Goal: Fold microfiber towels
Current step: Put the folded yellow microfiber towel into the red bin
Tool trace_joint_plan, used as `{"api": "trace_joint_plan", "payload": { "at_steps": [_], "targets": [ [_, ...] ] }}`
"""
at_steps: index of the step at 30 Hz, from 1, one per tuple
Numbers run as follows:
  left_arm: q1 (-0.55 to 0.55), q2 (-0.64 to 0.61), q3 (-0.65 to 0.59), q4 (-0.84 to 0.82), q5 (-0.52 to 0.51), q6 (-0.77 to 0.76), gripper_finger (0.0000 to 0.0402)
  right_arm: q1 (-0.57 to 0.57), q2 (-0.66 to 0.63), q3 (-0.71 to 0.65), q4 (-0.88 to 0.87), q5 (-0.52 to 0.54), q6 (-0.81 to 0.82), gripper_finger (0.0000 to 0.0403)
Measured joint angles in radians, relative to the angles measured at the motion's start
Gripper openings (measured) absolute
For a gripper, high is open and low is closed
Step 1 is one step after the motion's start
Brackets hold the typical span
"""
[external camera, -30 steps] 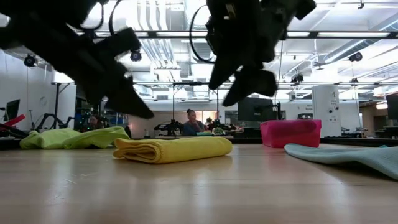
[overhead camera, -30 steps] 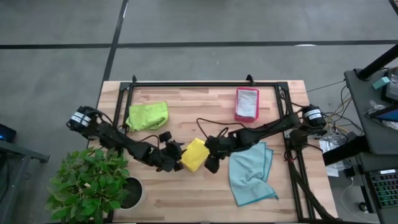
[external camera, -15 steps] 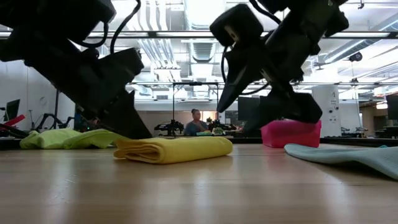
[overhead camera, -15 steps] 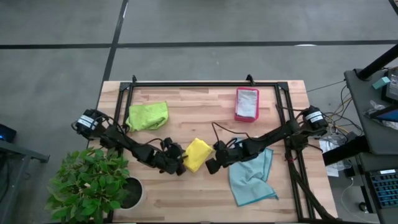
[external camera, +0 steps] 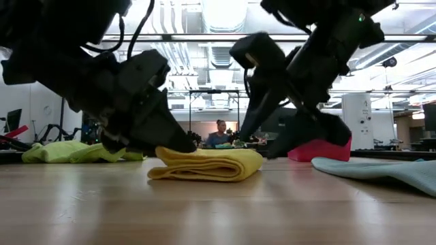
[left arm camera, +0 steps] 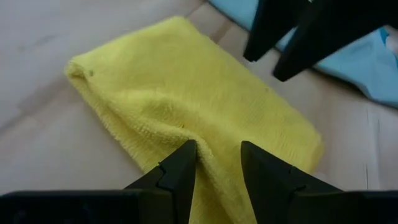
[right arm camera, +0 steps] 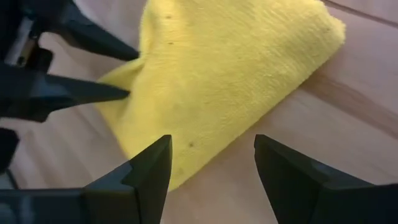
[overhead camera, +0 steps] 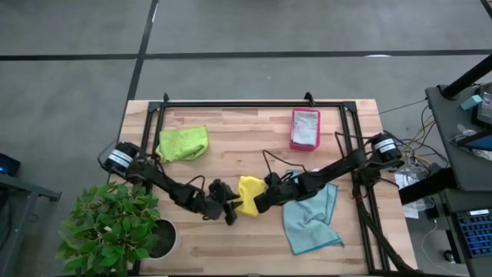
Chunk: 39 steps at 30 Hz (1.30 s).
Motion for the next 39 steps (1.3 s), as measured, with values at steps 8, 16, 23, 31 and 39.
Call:
{"api": "trace_joint_plan", "payload": {
  "at_steps": [8,16,23,31,39],
  "targets": [
    [0.000,0.022,0.003,-0.004,0.018,-0.003,0.0114,-0.019,0.046,-0.001,0.004,0.015,-0.004,0.0217],
    [0.000,0.022,0.001,-0.010,0.019,-0.001,0.0114,-0.029,0.093,0.000,0.168,0.019,-0.047,0.0217],
    [0.000,0.022,0.000,-0.012,0.019,-0.001,0.0114,-0.035,0.103,0.000,0.225,0.045,-0.074,0.0198],
    [0.000,0.022,0.000,-0.012,0.019,0.000,0.0114,-0.036,0.103,-0.001,0.257,0.051,-0.125,0.0078],
    [0.000,0.001,-0.002,-0.023,0.020,0.086,0.0114,-0.060,0.075,-0.001,0.254,0.035,-0.233,0.0020]
  ]
}}
